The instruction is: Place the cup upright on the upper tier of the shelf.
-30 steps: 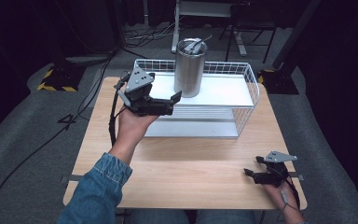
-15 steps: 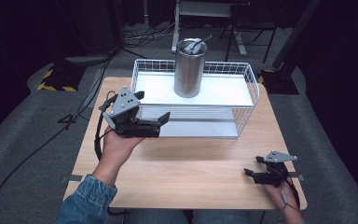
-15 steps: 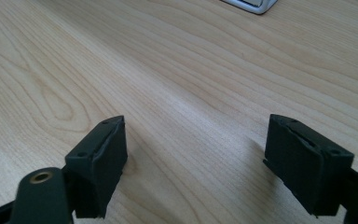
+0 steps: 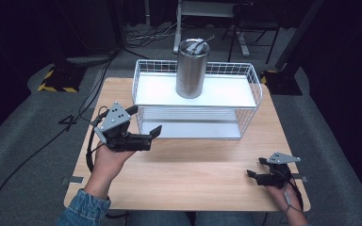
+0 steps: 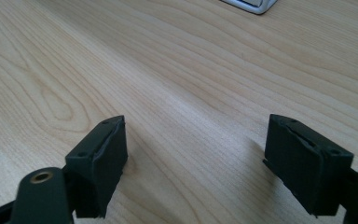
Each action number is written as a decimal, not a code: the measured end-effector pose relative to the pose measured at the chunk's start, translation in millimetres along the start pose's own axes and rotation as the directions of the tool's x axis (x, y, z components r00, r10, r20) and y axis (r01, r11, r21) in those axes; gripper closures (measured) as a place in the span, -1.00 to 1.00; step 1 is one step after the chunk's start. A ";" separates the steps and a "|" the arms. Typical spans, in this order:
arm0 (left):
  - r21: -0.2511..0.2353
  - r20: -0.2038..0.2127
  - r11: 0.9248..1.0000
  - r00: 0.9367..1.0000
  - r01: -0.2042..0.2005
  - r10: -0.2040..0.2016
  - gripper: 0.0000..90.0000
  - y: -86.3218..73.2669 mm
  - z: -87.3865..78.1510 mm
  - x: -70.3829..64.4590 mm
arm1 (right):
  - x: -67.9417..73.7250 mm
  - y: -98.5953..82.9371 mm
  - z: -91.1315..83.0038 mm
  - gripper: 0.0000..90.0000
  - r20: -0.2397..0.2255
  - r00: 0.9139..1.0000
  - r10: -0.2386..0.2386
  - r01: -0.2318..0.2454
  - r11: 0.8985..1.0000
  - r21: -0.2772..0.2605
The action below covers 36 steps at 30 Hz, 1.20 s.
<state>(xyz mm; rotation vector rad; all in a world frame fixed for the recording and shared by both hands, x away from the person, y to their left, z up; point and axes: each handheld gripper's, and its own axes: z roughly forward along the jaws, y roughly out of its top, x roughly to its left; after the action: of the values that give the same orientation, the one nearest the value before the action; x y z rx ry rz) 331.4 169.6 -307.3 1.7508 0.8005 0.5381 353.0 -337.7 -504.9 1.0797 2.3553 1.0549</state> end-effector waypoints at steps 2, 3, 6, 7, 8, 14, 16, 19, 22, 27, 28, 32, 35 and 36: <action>0.012 0.002 1.000 1.000 0.001 -0.001 -0.90 -4.6 -1.1 0.1 | -0.1 0.0 0.0 -0.52 0.000 1.000 0.000 0.000 1.000 0.000; 0.016 0.004 1.000 1.000 0.001 -0.001 -0.91 -6.1 -1.6 0.0 | -0.1 0.1 0.1 -0.52 0.000 1.000 0.000 0.000 1.000 0.000; 0.043 0.011 0.999 1.000 -0.006 0.006 -0.93 -12.8 -4.4 -1.5 | 0.0 0.1 0.1 -0.52 0.001 1.000 0.000 0.000 1.000 0.000; 0.049 0.007 0.999 1.000 -0.011 0.011 -0.94 -15.7 -6.6 -2.8 | 0.0 0.1 0.1 -0.52 0.001 1.000 0.000 0.000 1.000 0.000; 0.049 0.002 0.999 1.000 -0.020 0.019 -0.94 -18.3 -8.3 -3.8 | 0.0 0.0 0.1 -0.52 0.000 1.000 0.000 0.000 1.000 0.000; 0.036 -0.005 0.999 1.000 0.002 -0.001 -0.94 -44.1 -18.6 -7.6 | 0.3 0.0 0.0 -0.51 0.000 1.000 -0.002 0.002 1.000 -0.001; 0.040 -0.003 0.999 1.000 0.007 -0.007 -0.94 -49.6 -20.4 -6.7 | 0.3 0.0 0.0 -0.51 0.000 1.000 -0.002 0.002 1.000 -0.001; 0.045 -0.007 0.999 1.000 0.024 -0.024 -0.93 -62.0 -22.9 -3.6 | 0.3 0.0 0.0 -0.51 0.000 1.000 -0.002 0.002 1.000 0.000; 0.032 -0.007 0.997 0.997 0.074 -0.074 -0.92 -76.6 -23.1 -0.7 | 0.3 0.0 0.0 -0.51 0.000 1.000 -0.002 0.002 1.000 -0.001; 0.071 -0.011 0.992 0.994 0.107 -0.107 -0.90 -89.4 -19.7 4.3 | 0.3 0.0 0.0 -0.51 0.000 1.000 -0.002 0.002 1.000 -0.001; 0.073 -0.019 0.992 0.995 0.104 -0.103 -0.90 -92.3 -19.6 4.5 | 0.3 0.0 0.0 -0.51 0.000 1.000 -0.003 0.003 1.000 -0.001; 0.114 -0.030 0.987 0.994 0.110 -0.107 -0.90 -104.2 -14.6 5.5 | 0.3 0.0 -0.1 -0.51 0.000 1.000 -0.003 0.003 1.000 -0.001; 0.152 -0.048 0.983 0.994 0.107 -0.101 -0.90 -115.2 -8.9 6.1 | 0.3 0.0 -0.1 -0.50 0.000 1.000 -0.004 0.004 1.000 -0.001; 0.159 -0.050 0.981 0.994 0.107 -0.100 -0.90 -117.5 -8.0 6.5 | 0.3 0.0 -0.1 -0.50 0.000 1.000 -0.004 0.004 1.000 -0.001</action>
<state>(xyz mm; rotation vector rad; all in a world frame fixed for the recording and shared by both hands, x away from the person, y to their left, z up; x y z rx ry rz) 300.6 201.7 -416.5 1.8387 0.9824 0.4515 352.8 -337.5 -504.8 1.0745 2.3560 1.0547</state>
